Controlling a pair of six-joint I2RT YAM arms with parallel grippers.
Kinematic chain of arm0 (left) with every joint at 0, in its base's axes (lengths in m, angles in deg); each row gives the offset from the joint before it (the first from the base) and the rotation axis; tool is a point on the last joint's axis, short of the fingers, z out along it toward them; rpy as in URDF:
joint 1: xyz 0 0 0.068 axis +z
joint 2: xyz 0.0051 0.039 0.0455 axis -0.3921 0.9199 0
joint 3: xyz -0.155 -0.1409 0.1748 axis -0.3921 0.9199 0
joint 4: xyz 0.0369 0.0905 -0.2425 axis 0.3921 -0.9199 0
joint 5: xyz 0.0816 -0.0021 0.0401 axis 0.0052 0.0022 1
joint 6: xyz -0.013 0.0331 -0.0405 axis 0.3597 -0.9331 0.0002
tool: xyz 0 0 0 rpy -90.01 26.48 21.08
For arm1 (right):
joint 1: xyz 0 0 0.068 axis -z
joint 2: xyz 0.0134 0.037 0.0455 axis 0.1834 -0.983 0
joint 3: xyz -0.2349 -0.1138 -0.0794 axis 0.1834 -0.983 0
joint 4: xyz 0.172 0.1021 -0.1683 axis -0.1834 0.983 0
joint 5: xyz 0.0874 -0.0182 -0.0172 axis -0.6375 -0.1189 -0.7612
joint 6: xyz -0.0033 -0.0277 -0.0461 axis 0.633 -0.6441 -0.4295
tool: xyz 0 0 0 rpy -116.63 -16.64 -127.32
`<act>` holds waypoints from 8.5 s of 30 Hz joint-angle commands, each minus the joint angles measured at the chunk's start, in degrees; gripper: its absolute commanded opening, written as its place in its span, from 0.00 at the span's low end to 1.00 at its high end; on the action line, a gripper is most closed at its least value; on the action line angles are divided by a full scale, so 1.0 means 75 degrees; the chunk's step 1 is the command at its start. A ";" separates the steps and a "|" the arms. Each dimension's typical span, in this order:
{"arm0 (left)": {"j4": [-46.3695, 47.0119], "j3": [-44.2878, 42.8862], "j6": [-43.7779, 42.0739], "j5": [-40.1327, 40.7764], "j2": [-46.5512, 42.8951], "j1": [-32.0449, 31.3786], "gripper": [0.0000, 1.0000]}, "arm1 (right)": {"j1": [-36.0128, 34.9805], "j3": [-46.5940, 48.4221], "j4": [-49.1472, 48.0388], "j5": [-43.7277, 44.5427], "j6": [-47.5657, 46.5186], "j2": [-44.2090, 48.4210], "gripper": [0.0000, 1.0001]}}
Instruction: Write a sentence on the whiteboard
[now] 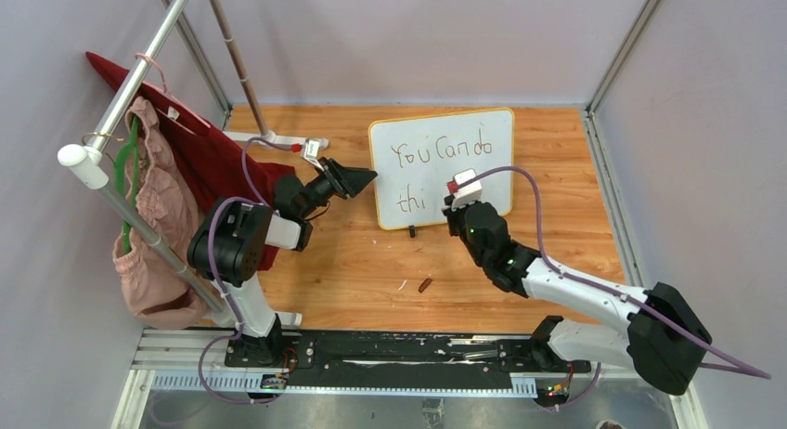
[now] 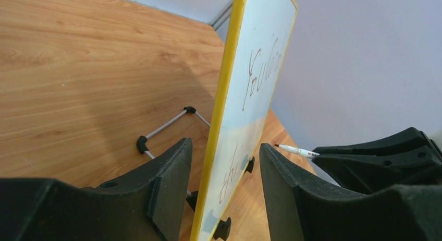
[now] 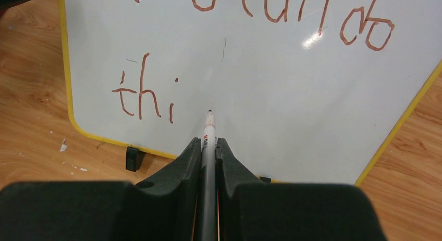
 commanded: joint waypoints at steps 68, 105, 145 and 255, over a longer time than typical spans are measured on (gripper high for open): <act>0.0524 0.0280 0.0737 0.0112 0.0391 -0.0011 0.56 | -0.0833 0.0613 -0.0828 0.1333 0.0332 -0.1465 0.00; 0.0608 0.0295 0.0782 0.0103 0.0446 -0.0069 0.56 | -0.0489 0.0839 -0.0943 0.1413 0.0560 -0.1910 0.00; 0.0631 0.0282 0.0823 0.0082 0.0434 -0.0083 0.56 | -0.0412 0.1082 -0.0618 0.0861 0.0719 -0.2308 0.00; 0.0646 0.0273 0.0838 0.0077 0.0410 -0.0163 0.56 | -0.0761 0.0874 0.0047 0.0660 0.0922 -0.1895 0.00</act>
